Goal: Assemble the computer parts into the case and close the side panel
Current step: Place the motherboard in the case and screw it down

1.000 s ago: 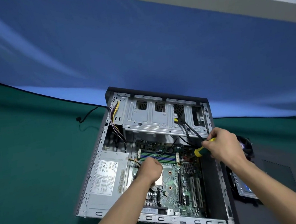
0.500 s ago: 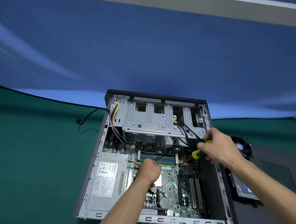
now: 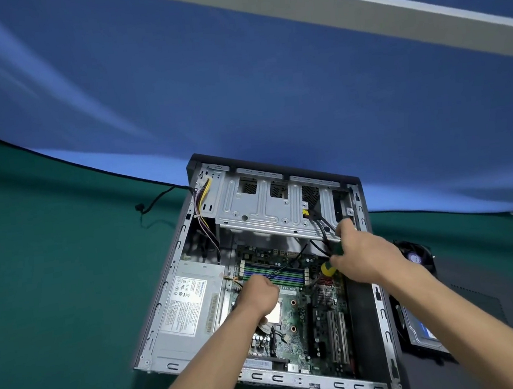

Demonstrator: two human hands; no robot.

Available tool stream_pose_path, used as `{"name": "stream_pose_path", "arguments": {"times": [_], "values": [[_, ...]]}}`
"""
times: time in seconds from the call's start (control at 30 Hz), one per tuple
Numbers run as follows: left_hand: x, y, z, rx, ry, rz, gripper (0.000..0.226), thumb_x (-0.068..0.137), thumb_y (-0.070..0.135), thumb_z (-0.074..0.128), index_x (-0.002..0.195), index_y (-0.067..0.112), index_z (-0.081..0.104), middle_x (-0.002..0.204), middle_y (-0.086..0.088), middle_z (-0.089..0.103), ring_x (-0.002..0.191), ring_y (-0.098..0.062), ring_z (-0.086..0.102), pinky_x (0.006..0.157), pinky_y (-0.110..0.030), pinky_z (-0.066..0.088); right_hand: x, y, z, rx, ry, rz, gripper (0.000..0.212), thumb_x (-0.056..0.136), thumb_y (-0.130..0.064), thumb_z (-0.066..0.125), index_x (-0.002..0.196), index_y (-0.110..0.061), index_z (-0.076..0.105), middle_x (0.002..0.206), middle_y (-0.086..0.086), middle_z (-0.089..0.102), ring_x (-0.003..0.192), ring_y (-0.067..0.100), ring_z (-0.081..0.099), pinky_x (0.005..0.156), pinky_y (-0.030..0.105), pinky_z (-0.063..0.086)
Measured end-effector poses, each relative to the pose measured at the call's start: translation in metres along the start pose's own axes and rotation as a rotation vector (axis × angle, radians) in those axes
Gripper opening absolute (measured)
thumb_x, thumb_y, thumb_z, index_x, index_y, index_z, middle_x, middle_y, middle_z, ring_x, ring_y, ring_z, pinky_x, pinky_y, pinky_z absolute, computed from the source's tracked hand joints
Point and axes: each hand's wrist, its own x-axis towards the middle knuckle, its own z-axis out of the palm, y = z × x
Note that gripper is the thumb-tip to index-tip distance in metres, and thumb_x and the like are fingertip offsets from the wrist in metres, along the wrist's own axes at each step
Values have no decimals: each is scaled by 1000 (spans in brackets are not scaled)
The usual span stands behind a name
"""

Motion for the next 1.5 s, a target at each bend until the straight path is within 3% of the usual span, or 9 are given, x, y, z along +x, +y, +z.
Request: {"name": "stream_pose_path", "arguments": {"times": [0.2, 0.3, 0.43, 0.53, 0.63, 0.8, 1.17, 1.3, 1.5], "values": [[0, -1, -2, -10, 9, 4, 12, 91, 8, 46, 81, 12, 49, 84, -11, 47, 67, -25, 44, 53, -31, 41, -1, -10, 0, 31, 0, 19, 41, 96, -40, 47, 123, -12, 32, 92, 3, 57, 74, 21, 56, 63, 31, 44], [0, 0, -2, -3, 10, 11, 12, 91, 7, 45, 80, 12, 49, 85, -10, 47, 67, -24, 44, 54, -30, 40, -1, -11, 1, 24, 60, 29, 40, 98, -44, 41, 119, -11, 38, 79, 0, 55, 68, 21, 58, 60, 30, 42], [-1, 0, -3, 9, 18, 19, 11, 90, 7, 44, 81, 12, 49, 86, -9, 47, 66, -24, 44, 56, -30, 39, -3, -11, 1, 50, 44, 24, 47, 95, -43, 49, 126, -14, 29, 94, 2, 56, 76, 21, 56, 63, 32, 41], [0, -1, -2, -6, 24, 8, 11, 89, 7, 45, 81, 13, 49, 85, -9, 47, 67, -23, 43, 55, -31, 38, -4, -8, 6, 133, 123, 40, 43, 97, -44, 45, 119, -10, 32, 76, 0, 53, 65, 21, 54, 59, 33, 40], [-1, 0, -2, -7, 32, 4, 10, 89, 7, 46, 81, 13, 50, 81, -10, 47, 67, -23, 42, 56, -31, 36, -5, -6, 7, 187, 107, 35, 48, 96, -41, 48, 127, -11, 26, 100, 8, 57, 75, 25, 54, 65, 34, 43], [0, -1, -2, -6, 40, -2, 10, 89, 7, 47, 81, 12, 50, 79, -11, 48, 67, -23, 43, 59, -31, 35, -5, -2, 12, 203, 166, -12, 32, 98, -44, 41, 107, -14, 34, 88, 8, 64, 66, 25, 56, 58, 33, 41], [-4, -1, -5, -9, 35, -7, 15, 89, 7, 48, 75, 11, 47, 74, -11, 45, 66, -23, 42, 60, -30, 33, -4, 1, 10, 229, 11, -62, 37, 89, -35, 62, 115, -19, 42, 99, -4, 58, 78, 17, 59, 68, 30, 49], [-6, 1, -5, -18, 11, -11, 15, 89, 13, 52, 74, 12, 50, 69, -10, 46, 61, -22, 44, 55, -27, 38, -6, 8, 17, 175, 174, -18, 30, 94, -44, 51, 95, -14, 50, 85, 5, 65, 73, 26, 66, 69, 39, 55], [-7, 2, -5, 10, 2, -9, 19, 89, 14, 53, 70, 11, 50, 69, -11, 49, 60, -24, 46, 56, -28, 40, -9, 16, 16, 220, 105, -29, 18, 97, -31, 51, 103, -18, 42, 88, 5, 62, 70, 23, 62, 61, 36, 53]]}}
